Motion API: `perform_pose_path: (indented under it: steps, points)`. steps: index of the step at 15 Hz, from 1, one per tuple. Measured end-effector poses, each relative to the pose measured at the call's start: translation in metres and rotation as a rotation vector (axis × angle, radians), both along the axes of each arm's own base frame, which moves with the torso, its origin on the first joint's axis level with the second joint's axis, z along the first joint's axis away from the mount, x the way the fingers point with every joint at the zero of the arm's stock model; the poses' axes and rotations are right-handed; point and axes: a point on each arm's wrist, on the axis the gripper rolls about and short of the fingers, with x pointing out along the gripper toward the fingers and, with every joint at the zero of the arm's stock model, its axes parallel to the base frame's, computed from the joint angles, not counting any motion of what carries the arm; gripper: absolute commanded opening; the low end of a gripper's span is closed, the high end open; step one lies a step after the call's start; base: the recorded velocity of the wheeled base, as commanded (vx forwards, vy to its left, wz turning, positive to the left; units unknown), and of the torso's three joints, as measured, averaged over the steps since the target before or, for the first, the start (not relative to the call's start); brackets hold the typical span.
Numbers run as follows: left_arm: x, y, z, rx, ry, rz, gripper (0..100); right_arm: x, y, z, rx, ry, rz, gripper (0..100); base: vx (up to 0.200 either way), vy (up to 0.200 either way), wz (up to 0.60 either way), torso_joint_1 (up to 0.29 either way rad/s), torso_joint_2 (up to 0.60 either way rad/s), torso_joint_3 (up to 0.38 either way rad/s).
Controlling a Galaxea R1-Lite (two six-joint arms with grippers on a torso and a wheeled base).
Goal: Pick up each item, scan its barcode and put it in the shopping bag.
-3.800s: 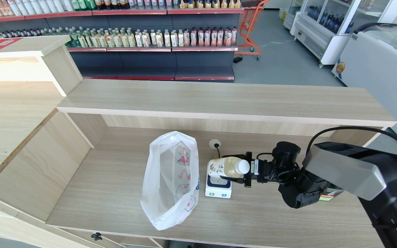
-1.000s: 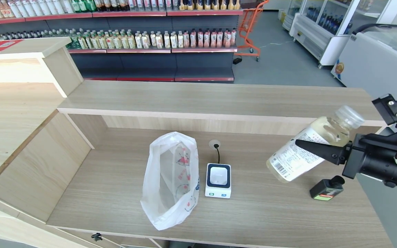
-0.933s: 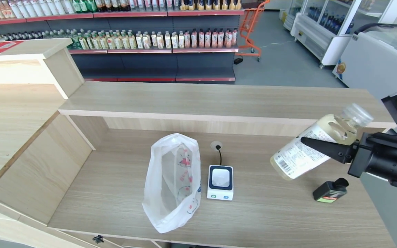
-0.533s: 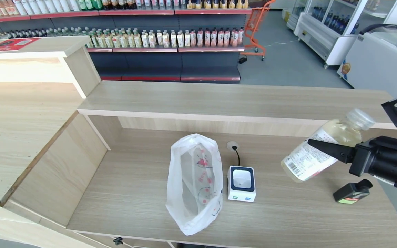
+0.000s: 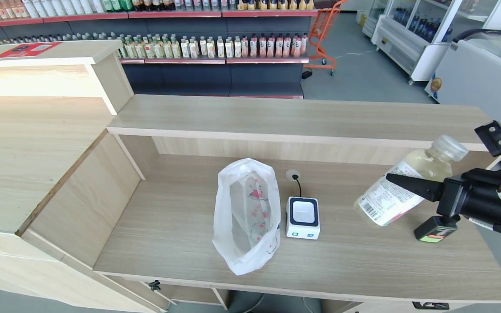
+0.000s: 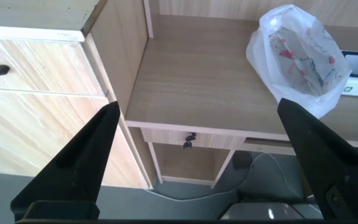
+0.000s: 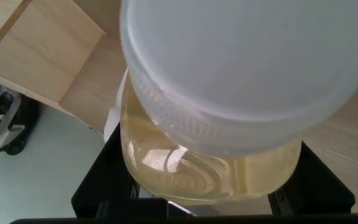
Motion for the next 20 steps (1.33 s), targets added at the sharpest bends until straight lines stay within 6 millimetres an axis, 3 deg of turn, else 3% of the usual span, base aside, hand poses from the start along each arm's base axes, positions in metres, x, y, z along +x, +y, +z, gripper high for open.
perform_pose_path:
  steps: [10, 12, 17, 20]
  points:
    - [0.000, 0.000, 0.000, -0.002, 0.000, -0.001, 100, 0.032, 0.003, 0.008, 0.008, -0.011, -0.014, 0, 0.000, 0.180, 0.00, 0.005, 0.00, 0.001]
    - [0.000, 0.000, 0.000, -0.002, 0.000, 0.000, 100, 0.037, 0.004, 0.008, 0.007, -0.009, -0.010, 0, 0.000, 0.000, 0.00, 0.000, 0.00, 0.000]
    - [0.000, 0.000, 0.000, -0.001, 0.000, -0.001, 100, 0.055, 0.026, -0.004, -0.012, 0.030, -0.015, 0, 0.000, 0.000, 0.00, 0.000, 0.00, 0.000]
    - [0.000, 0.000, 0.000, -0.001, 0.000, 0.000, 100, 0.073, 0.045, -0.023, -0.028, 0.049, -0.004, 0, 0.000, 0.000, 0.00, 0.000, 0.00, 0.000]
